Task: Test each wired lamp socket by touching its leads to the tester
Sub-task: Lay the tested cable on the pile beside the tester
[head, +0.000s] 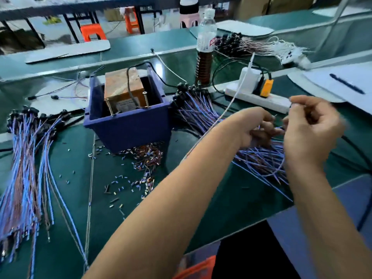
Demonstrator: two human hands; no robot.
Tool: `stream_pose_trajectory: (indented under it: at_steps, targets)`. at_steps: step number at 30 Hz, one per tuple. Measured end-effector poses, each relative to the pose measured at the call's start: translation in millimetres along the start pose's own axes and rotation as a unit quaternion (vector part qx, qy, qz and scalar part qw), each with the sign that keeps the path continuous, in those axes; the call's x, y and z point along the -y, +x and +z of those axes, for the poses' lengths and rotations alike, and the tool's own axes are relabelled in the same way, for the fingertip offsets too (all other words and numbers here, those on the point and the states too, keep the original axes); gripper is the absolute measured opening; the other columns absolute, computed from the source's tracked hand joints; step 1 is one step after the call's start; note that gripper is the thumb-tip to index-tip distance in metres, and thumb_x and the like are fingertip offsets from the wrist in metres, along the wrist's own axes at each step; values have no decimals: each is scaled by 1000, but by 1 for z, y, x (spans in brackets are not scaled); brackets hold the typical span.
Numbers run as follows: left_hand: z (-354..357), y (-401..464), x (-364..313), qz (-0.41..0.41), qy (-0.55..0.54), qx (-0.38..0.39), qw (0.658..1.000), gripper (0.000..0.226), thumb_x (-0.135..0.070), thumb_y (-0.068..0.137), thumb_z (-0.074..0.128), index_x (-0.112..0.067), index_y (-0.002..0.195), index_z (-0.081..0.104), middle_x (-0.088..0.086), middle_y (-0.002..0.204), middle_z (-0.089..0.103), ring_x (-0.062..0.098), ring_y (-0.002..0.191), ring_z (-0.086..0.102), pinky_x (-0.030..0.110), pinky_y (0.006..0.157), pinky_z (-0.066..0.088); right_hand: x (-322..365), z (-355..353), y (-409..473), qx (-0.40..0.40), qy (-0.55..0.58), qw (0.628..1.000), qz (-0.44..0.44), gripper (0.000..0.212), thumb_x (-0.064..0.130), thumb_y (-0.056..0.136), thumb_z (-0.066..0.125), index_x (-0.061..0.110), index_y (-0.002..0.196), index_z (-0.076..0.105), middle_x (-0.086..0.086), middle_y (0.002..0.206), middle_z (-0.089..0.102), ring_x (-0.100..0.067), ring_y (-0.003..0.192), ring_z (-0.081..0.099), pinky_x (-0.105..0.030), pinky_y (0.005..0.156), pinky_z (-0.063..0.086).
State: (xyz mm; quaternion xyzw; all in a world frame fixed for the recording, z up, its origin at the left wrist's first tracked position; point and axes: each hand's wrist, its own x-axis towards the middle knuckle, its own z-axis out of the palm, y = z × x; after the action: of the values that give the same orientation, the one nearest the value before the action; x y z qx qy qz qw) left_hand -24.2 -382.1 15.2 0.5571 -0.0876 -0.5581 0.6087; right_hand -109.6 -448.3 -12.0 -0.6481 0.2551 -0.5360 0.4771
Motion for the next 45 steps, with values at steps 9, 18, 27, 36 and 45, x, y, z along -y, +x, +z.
stream_pose_trajectory:
  at_steps: [9,18,27,36,45]
  targets:
    - [-28,31,-18,152,-245,-234,929,32,9,103,18,-6,85,40,8,73,40,4,26,37,11,30,25,-4,-6,21,155,-410,893,-101,40,45,97,59,21,127,71,-20,149,41,-44,137,36,-59,109,34]
    - [-64,7,-38,283,-365,-268,846,34,2,110,34,-3,83,56,13,78,52,12,57,52,11,40,45,6,35,4,378,-394,823,-156,42,52,105,48,29,98,82,-2,147,51,-28,143,26,-49,115,19]
    - [-85,-9,-39,336,-315,-319,828,24,6,102,54,-7,85,64,5,86,65,12,66,59,21,70,57,16,23,13,344,-322,870,-148,32,36,106,56,15,85,66,0,66,58,-28,66,56,-34,56,34]
    - [-96,2,-23,278,2,-534,799,21,-13,97,68,-22,79,68,-8,73,67,16,69,63,27,67,57,6,14,10,381,-432,811,-99,18,38,87,80,26,79,70,-3,83,71,-29,82,66,-35,73,53]
    - [-81,-13,-1,252,195,-527,788,26,-2,79,60,-16,65,42,1,63,45,18,54,40,25,47,31,-4,32,-5,340,-377,846,-165,44,42,91,78,20,128,71,-9,113,68,-32,112,56,-43,100,48]
